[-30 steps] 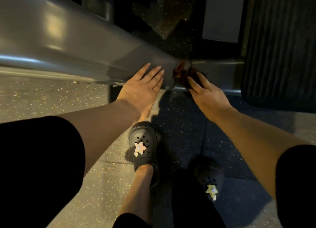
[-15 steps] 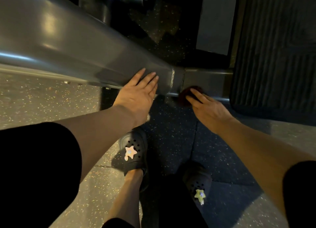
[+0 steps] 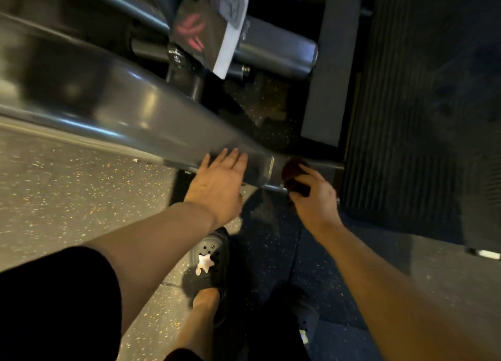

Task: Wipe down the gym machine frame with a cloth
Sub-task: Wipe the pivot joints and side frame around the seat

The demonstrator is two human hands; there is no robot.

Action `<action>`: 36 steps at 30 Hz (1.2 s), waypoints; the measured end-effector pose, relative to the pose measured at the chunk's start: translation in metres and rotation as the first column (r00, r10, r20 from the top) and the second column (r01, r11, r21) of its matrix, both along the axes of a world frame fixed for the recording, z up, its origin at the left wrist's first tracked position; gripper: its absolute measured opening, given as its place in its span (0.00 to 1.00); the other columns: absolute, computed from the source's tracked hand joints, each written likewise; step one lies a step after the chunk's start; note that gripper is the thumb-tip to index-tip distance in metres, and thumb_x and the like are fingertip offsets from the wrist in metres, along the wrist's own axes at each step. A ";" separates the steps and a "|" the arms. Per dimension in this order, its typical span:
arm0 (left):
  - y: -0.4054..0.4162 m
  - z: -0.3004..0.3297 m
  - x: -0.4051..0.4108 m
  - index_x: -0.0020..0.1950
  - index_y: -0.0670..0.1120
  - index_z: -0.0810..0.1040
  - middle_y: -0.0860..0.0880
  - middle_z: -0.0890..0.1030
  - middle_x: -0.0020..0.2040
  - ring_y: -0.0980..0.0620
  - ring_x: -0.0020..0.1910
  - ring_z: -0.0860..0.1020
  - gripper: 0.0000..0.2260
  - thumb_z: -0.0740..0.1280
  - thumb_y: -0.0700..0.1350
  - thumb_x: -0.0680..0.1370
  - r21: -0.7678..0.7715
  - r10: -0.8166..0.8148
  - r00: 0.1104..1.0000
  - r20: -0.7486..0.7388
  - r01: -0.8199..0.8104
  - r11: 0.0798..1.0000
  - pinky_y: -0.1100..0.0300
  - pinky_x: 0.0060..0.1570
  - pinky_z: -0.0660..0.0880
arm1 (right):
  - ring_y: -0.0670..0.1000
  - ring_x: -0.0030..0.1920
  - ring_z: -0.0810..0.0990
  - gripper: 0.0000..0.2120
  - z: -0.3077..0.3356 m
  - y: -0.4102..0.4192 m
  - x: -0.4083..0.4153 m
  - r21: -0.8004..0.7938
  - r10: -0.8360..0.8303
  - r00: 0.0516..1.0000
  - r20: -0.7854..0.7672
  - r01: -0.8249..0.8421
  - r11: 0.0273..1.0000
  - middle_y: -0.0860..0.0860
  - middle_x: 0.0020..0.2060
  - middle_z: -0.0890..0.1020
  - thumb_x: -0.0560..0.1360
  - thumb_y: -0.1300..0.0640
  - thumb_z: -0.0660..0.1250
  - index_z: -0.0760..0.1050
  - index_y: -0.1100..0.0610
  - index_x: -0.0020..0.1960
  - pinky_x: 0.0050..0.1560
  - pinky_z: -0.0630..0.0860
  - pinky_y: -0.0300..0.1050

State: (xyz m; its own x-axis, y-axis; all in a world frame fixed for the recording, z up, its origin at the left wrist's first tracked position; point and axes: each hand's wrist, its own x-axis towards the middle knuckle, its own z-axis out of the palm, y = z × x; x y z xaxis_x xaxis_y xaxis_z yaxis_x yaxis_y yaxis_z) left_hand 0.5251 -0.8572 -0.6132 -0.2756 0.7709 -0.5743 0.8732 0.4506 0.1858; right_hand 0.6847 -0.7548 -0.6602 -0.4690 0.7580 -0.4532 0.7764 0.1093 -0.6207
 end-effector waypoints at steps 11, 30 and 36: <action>-0.012 0.163 -0.001 0.68 0.53 0.73 0.51 0.82 0.55 0.57 0.49 0.82 0.31 0.76 0.36 0.68 -0.013 0.425 0.155 0.892 -0.931 0.365 0.62 0.48 0.80 | 0.65 0.48 0.80 0.22 0.200 -0.036 -0.063 -0.772 -0.625 0.612 -0.485 0.036 0.634 0.69 0.52 0.79 0.69 0.58 0.71 0.73 0.71 0.58 0.48 0.76 0.56; -0.071 0.406 -0.014 0.31 0.49 0.83 0.42 0.84 0.38 0.39 0.44 0.83 0.10 0.73 0.56 0.62 0.128 0.229 0.083 0.970 -0.974 -0.186 0.39 0.51 0.79 | 0.43 0.57 0.80 0.17 0.454 -0.144 -0.099 -0.261 -0.187 0.543 -0.819 -0.062 0.963 0.44 0.55 0.81 0.78 0.60 0.67 0.74 0.41 0.60 0.63 0.76 0.47; -0.077 0.510 -0.018 0.32 0.50 0.81 0.47 0.82 0.36 0.45 0.41 0.80 0.13 0.69 0.56 0.71 0.232 0.134 0.217 0.967 -0.967 -0.105 0.40 0.54 0.78 | 0.41 0.55 0.81 0.21 0.542 -0.155 -0.110 -0.114 -0.122 0.478 -0.870 0.046 0.992 0.43 0.54 0.82 0.76 0.69 0.66 0.73 0.45 0.58 0.65 0.74 0.48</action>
